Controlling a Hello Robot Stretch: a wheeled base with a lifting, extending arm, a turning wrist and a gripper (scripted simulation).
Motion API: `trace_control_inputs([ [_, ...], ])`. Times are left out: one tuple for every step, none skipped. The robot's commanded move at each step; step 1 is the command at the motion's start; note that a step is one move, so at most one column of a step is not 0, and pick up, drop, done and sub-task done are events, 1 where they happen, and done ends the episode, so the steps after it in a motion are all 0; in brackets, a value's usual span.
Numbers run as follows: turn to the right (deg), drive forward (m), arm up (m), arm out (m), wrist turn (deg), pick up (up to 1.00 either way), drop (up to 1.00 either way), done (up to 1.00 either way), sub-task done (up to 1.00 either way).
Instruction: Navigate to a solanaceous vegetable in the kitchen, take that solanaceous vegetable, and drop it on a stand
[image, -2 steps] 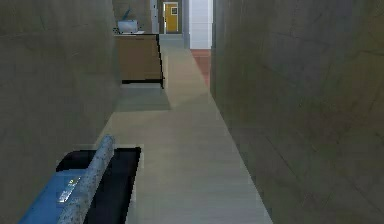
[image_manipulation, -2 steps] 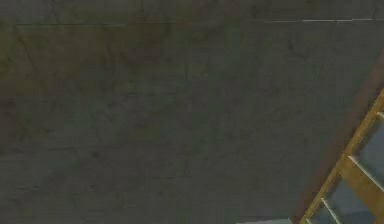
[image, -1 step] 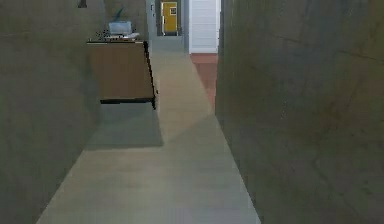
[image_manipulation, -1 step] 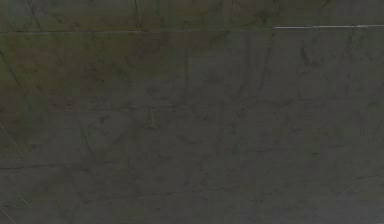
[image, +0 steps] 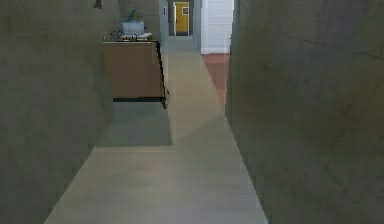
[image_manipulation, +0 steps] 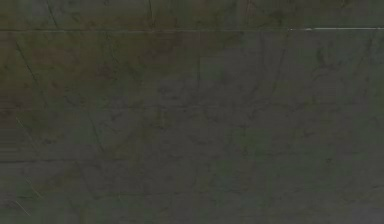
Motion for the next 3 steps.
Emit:
trace_control_inputs([
  [0.0,1.0,0.0,0.0,0.0,0.0,0.0,0.0,0.0],
  [0.0,1.0,0.0,0.0,0.0,0.0,0.0,0.0,0.0],
  [0.0,1.0,0.0,0.0,0.0,0.0,0.0,0.0,0.0],
])
